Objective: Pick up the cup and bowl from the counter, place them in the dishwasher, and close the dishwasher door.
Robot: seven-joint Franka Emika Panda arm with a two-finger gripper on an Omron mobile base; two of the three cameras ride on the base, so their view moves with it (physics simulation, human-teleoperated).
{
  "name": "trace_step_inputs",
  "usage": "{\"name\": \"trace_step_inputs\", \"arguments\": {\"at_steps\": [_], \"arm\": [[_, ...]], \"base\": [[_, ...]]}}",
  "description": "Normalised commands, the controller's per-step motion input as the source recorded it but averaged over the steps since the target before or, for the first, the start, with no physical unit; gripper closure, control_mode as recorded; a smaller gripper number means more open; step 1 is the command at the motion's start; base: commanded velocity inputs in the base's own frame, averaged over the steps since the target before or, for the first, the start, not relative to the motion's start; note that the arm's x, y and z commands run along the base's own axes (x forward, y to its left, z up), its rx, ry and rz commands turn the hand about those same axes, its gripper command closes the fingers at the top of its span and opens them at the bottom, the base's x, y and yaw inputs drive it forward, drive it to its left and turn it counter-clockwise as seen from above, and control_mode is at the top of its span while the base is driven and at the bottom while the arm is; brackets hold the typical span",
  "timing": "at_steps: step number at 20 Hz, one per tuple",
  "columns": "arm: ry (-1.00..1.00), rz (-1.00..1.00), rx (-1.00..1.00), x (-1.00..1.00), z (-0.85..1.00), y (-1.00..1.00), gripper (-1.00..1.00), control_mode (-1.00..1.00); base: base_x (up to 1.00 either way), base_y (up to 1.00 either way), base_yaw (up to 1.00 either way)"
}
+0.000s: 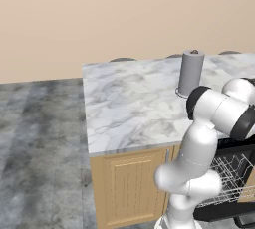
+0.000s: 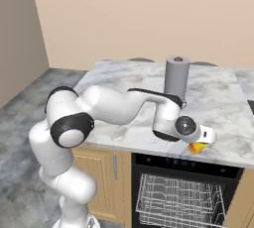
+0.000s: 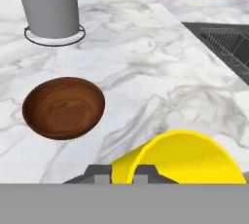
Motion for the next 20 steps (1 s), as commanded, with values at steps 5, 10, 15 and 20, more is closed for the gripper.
{"name": "trace_step_inputs", "arguments": {"at_steps": [5,10,15,20], "arm": [[-0.18,-0.22,0.15,-0.49,0.05,-0.02,1.00,-1.00],[-0.14,-0.17,0.33,-0.36,0.00,-0.16,1.00,-1.00],[-0.11,-0.08,0.26,-0.21,0.00,-0.34,1.00,-1.00],[-0.10,0.00,0.26,-0.22,0.03,-0.36,1.00,-1.00]], "base": [[0.00,0.00,0.00],[0.00,0.00,0.00],[0.00,0.00,0.00],[0.00,0.00,0.00]]}}
